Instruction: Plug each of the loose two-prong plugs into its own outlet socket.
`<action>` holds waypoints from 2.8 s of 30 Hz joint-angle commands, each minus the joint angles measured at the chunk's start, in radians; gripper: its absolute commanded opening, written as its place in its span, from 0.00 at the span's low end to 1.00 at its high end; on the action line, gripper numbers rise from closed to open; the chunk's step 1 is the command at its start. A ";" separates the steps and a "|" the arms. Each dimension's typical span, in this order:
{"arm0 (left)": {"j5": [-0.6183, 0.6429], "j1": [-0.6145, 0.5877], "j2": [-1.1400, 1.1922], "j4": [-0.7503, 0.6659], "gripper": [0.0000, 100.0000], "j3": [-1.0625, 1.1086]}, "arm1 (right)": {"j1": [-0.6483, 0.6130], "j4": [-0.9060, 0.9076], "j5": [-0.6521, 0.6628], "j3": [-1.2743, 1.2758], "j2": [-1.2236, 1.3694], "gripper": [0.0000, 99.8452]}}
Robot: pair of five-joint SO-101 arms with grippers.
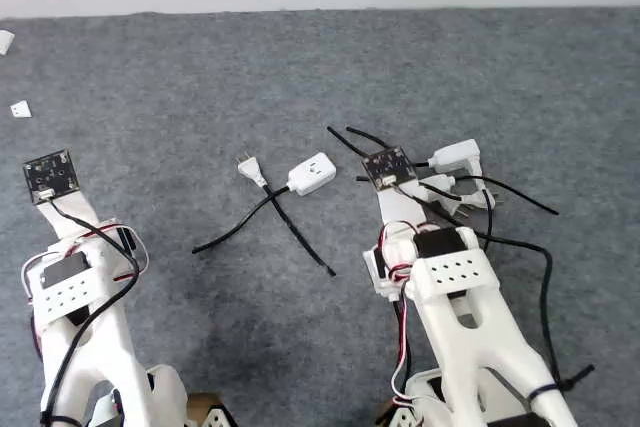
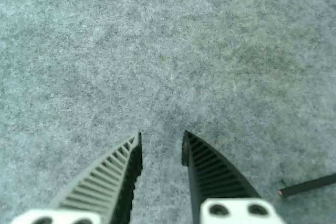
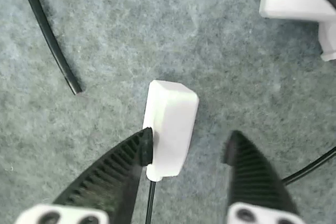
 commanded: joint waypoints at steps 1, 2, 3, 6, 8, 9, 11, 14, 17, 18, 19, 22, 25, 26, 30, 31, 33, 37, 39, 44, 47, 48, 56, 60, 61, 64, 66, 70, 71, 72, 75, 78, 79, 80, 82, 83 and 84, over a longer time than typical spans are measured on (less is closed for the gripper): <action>-0.009 -0.006 -0.012 0.006 0.12 -0.007 | 0.010 -0.002 -0.015 -0.009 -0.005 0.13; -0.009 -0.006 -0.012 0.006 0.12 -0.007 | 0.015 -0.002 -0.015 -0.017 -0.008 0.12; -0.009 -0.006 -0.012 0.006 0.12 -0.007 | 0.024 0.001 -0.017 -0.025 -0.021 0.10; -0.009 -0.006 -0.012 0.006 0.12 -0.007 | 0.041 0.008 -0.017 -0.032 -0.102 0.01; -0.009 -0.006 -0.012 0.005 0.12 -0.007 | 0.033 0.024 -0.026 -0.017 -0.179 0.02; -0.009 -0.006 -0.012 0.005 0.12 -0.007 | 0.035 0.033 -0.040 -0.009 -0.219 0.02; -0.009 -0.006 -0.012 0.005 0.12 -0.007 | 0.056 0.039 -0.061 0.006 -0.298 0.01; -0.009 -0.006 -0.012 0.005 0.12 -0.005 | 0.157 0.018 -0.081 0.037 -0.367 0.01; -0.009 -0.006 -0.012 0.005 0.12 -0.005 | 0.197 -0.045 -0.075 0.097 -0.334 0.01; -0.009 -0.006 -0.012 0.005 0.12 -0.005 | 0.194 -0.064 -0.066 0.110 -0.306 0.01; -0.009 -0.006 -0.012 0.005 0.12 -0.005 | 0.185 -0.076 -0.057 0.117 -0.275 0.01; -0.009 -0.006 -0.012 0.005 0.12 -0.005 | 0.159 -0.101 -0.052 0.098 -0.173 0.01; -0.009 -0.008 -0.012 0.008 0.12 -0.005 | 0.142 -0.131 -0.054 0.071 -0.074 0.01; -0.009 -0.008 -0.012 0.008 0.12 -0.005 | 0.142 -0.137 -0.054 0.058 -0.044 0.01; -0.009 -0.008 -0.012 0.008 0.12 -0.005 | 0.139 -0.134 -0.052 0.020 0.051 0.01; -0.009 -0.008 -0.012 0.008 0.12 -0.005 | 0.139 -0.134 -0.051 0.015 0.068 0.01; -0.009 -0.008 -0.012 0.008 0.12 -0.005 | 0.137 -0.136 -0.051 0.009 0.084 0.01; -0.009 -0.008 -0.012 0.008 0.12 -0.005 | 0.088 -0.127 -0.054 0.005 0.084 0.01; -0.009 -0.008 -0.012 0.008 0.12 -0.005 | 0.047 -0.108 -0.057 0.005 0.082 0.01; -0.009 -0.008 -0.012 0.008 0.12 -0.005 | -0.024 -0.094 -0.058 0.055 -0.031 0.01; -0.009 -0.008 -0.012 0.006 0.12 -0.005 | -0.079 -0.107 -0.055 0.135 -0.173 0.01; -0.009 -0.008 -0.012 0.006 0.12 -0.005 | -0.088 -0.108 -0.054 0.160 -0.222 0.01; -0.009 -0.008 -0.012 0.006 0.12 -0.005 | -0.091 -0.101 -0.054 0.262 -0.521 0.01; -0.009 -0.006 -0.012 0.005 0.12 -0.005 | -0.099 -0.099 -0.055 0.285 -0.582 0.01; -0.009 -0.005 -0.012 0.005 0.12 -0.005 | -0.099 -0.099 -0.057 0.285 -0.582 0.01; -0.009 -0.003 -0.012 0.006 0.12 -0.005 | -0.099 -0.107 -0.057 0.267 -0.559 0.01; -0.009 -0.002 -0.012 0.005 0.12 -0.005 | -0.102 -0.097 -0.055 0.206 -0.526 0.01; -0.009 -0.002 -0.012 0.005 0.12 -0.005 | -0.176 -0.053 0.018 0.040 -0.381 0.04; -0.009 -0.002 -0.012 0.005 0.12 -0.005 | -0.203 -0.050 0.069 0.009 -0.332 0.06; -0.009 -0.003 -0.012 0.005 0.12 -0.005 | -0.232 -0.053 0.118 -0.017 -0.282 0.08; -0.009 -0.006 -0.012 0.003 0.12 -0.005 | -0.329 -0.117 0.203 -0.063 -0.128 0.12; -0.009 -0.005 -0.012 0.003 0.12 -0.007 | -0.349 -0.265 0.203 -0.072 0.010 0.12; -0.009 -0.003 -0.012 0.003 0.12 -0.007 | -0.348 -0.318 0.193 -0.072 0.054 0.12; -0.009 -0.003 -0.012 0.003 0.12 -0.008 | -0.344 -0.364 0.176 -0.072 0.094 0.12; -0.009 -0.003 -0.012 0.002 0.12 -0.008 | -0.340 -0.433 0.152 -0.075 0.174 0.12; -0.009 -0.003 -0.012 0.002 0.12 -0.008 | -0.340 -0.452 0.147 -0.083 0.211 0.12; -0.009 -0.003 -0.012 0.002 0.12 -0.008 | -0.344 -0.456 0.144 -0.095 0.248 0.12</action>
